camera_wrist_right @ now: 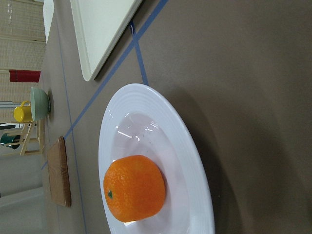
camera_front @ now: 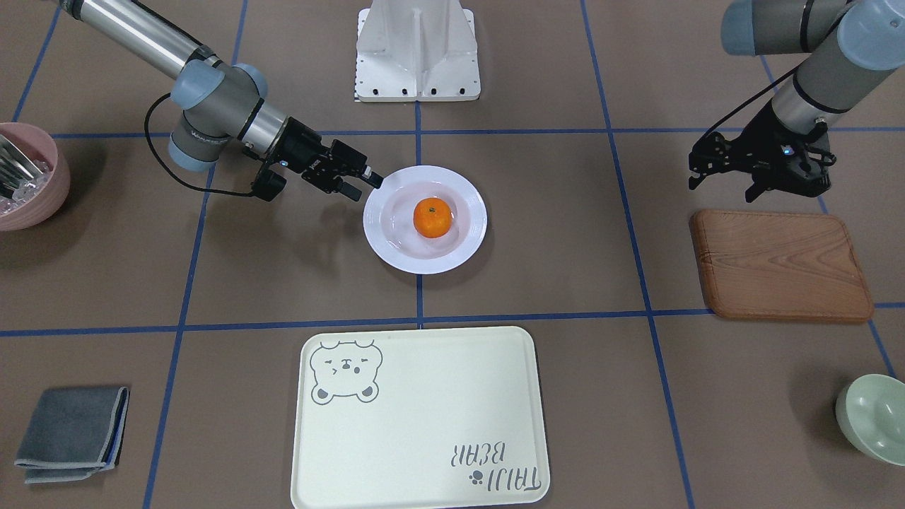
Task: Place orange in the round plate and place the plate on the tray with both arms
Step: 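Grasp the rim of the white plate nearest the right gripper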
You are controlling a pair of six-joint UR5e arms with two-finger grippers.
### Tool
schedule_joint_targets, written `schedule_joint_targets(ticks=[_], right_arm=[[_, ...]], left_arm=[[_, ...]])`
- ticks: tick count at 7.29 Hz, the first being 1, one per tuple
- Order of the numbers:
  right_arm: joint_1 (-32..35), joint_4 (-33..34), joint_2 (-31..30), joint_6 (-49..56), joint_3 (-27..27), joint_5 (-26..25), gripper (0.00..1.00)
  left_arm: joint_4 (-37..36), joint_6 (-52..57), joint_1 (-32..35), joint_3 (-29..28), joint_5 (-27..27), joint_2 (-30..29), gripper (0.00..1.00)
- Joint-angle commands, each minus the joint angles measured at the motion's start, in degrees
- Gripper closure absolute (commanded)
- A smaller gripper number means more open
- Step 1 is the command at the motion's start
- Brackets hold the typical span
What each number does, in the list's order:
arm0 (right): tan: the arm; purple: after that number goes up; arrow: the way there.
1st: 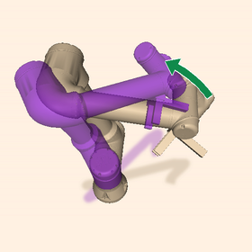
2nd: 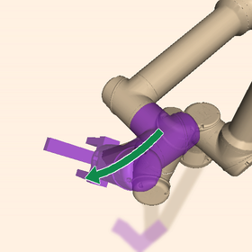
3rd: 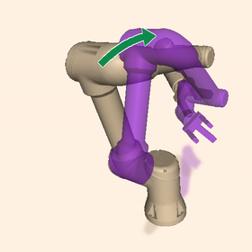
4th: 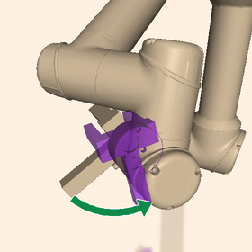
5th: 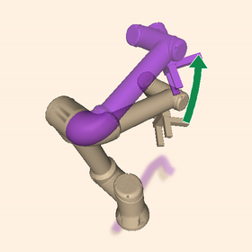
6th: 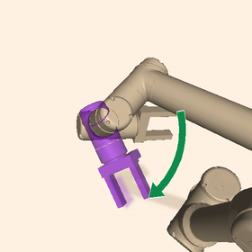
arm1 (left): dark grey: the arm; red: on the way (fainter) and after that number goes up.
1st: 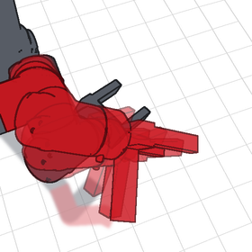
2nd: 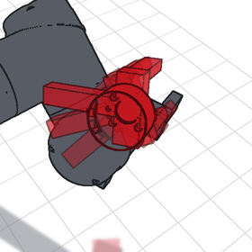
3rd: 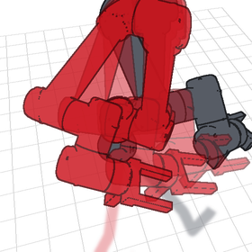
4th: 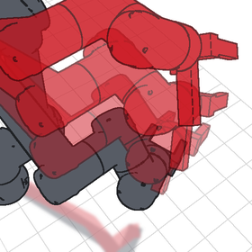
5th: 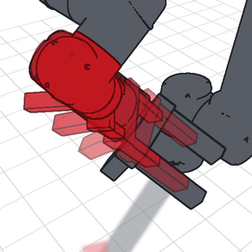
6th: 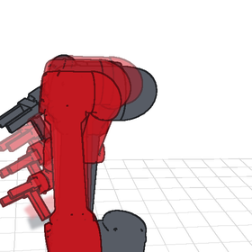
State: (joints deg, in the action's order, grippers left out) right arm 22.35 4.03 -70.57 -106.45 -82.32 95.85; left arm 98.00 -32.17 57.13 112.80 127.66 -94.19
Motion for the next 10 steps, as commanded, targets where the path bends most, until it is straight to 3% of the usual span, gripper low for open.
schedule_joint_targets(ticks=[1,7,9,10], right_arm=[[-0.03,0.98,0.87,0.54,0.23,-0.31,0.08],[-0.29,4.85,3.51,0.72,1.98,-1.72,0.12],[-0.56,4.94,3.60,0.46,1.99,-1.80,0.37],[-0.47,4.85,3.60,0.20,1.90,-1.72,0.55]], left_arm=[[0.00,0.00,0.00,-0.04,0.05,0.14,0.02],[0.00,0.09,0.09,0.14,0.05,0.06,0.02],[0.00,0.00,0.09,0.40,0.05,0.06,0.02],[0.00,0.00,0.09,0.66,-0.04,0.06,0.02]])
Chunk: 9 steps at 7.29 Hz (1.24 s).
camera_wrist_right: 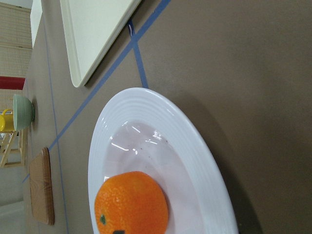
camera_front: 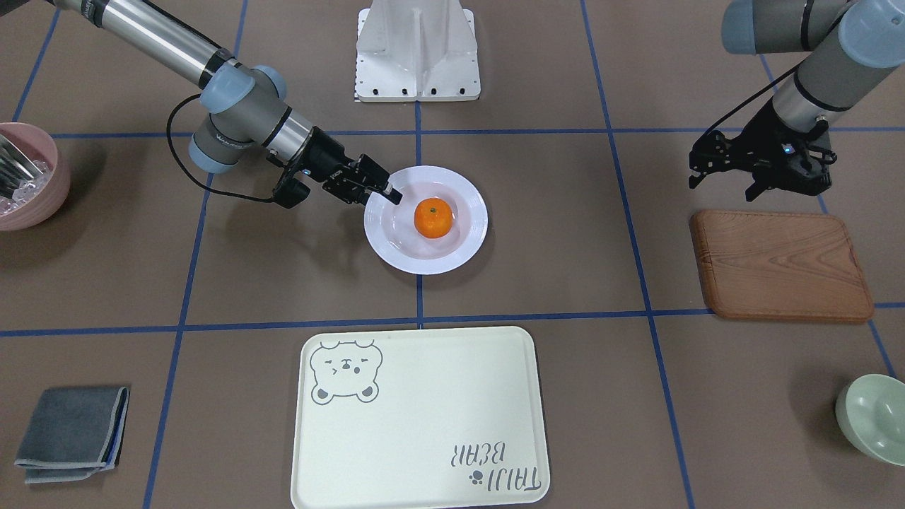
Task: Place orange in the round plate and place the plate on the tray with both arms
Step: 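Grasp the rim of the white plate nearest the right gripper, then lift the plate with the right gripper and carry it onto the cream bear tray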
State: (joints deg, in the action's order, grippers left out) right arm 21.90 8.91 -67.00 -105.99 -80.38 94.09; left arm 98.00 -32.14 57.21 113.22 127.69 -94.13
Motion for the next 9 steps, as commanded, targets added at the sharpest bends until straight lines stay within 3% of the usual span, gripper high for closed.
schedule_joint_targets(ticks=[1,6,9], right_arm=[[-0.02,-0.12,0.03,-0.36,-0.39,0.04,0.67],[0.95,0.14,1.43,-0.62,-2.76,0.04,0.70],[0.95,0.23,1.17,-0.62,-2.76,0.04,1.00]], left_arm=[[0.00,-0.03,0.00,0.25,-0.07,0.00,0.02],[0.00,-0.12,0.00,0.34,-0.07,0.00,0.02],[0.00,-0.12,0.00,0.25,-0.16,0.09,0.02]])
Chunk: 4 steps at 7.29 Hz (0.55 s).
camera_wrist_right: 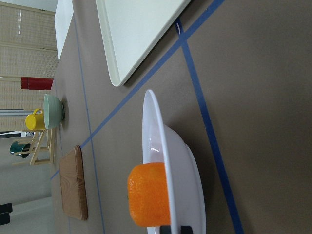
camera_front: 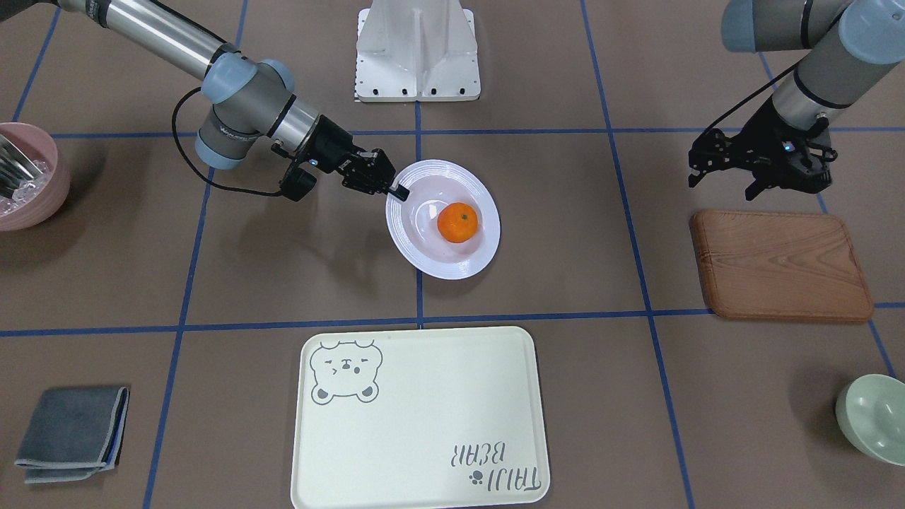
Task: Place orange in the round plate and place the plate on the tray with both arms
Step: 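Lift the plate with the right gripper and carry it onto the cream bear tray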
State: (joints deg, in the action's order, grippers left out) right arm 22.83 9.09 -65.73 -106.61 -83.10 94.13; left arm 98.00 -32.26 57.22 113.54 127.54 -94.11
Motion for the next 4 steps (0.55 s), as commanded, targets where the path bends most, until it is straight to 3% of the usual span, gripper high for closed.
schedule_joint_targets(ticks=[1,4], right_arm=[[0.02,-0.38,0.07,0.00,-0.22,0.00,1.00],[3.09,-0.74,-0.01,-4.80,-3.55,-0.52,1.00]], left_arm=[[0.00,-0.70,0.00,-0.07,-0.10,-0.02,0.02],[0.00,-1.67,-0.09,-0.07,-1.07,-0.10,0.02]])
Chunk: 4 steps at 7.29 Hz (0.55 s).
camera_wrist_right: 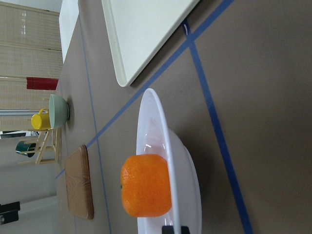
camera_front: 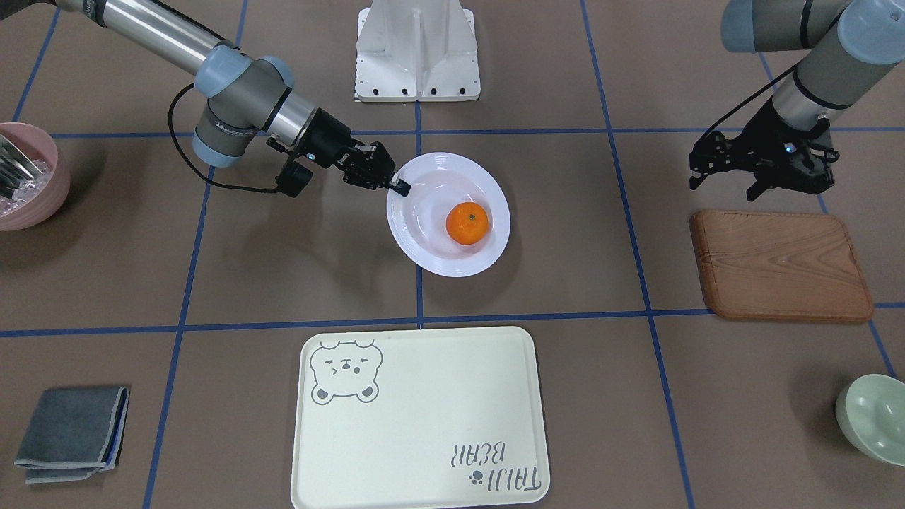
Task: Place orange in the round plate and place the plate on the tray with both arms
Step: 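Lift the plate with the right gripper and carry it onto the cream bear tray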
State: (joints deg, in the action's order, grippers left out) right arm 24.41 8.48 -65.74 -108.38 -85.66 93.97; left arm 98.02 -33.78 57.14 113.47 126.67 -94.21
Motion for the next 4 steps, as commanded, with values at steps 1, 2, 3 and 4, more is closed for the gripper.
schedule_joint_targets(ticks=[1,2,3,4], right_arm=[[1.69,-0.05,0.18,-3.67,-1.09,-4.98,1.00],[1.87,0.56,1.05,-7.33,-0.31,-12.08,1.00],[2.57,2.22,3.84,-9.63,3.36,-15.89,1.00],[2.75,5.11,8.83,-14.88,8.70,-22.28,1.00]], left_arm=[[-0.02,-0.14,-0.01,0.00,-0.19,-0.01,0.02],[-0.02,-0.14,0.08,0.08,-0.11,-0.01,0.02],[0.06,-0.14,0.08,0.09,-0.11,-0.01,0.02],[0.07,-0.14,-0.01,0.26,-0.19,-0.01,0.02]])
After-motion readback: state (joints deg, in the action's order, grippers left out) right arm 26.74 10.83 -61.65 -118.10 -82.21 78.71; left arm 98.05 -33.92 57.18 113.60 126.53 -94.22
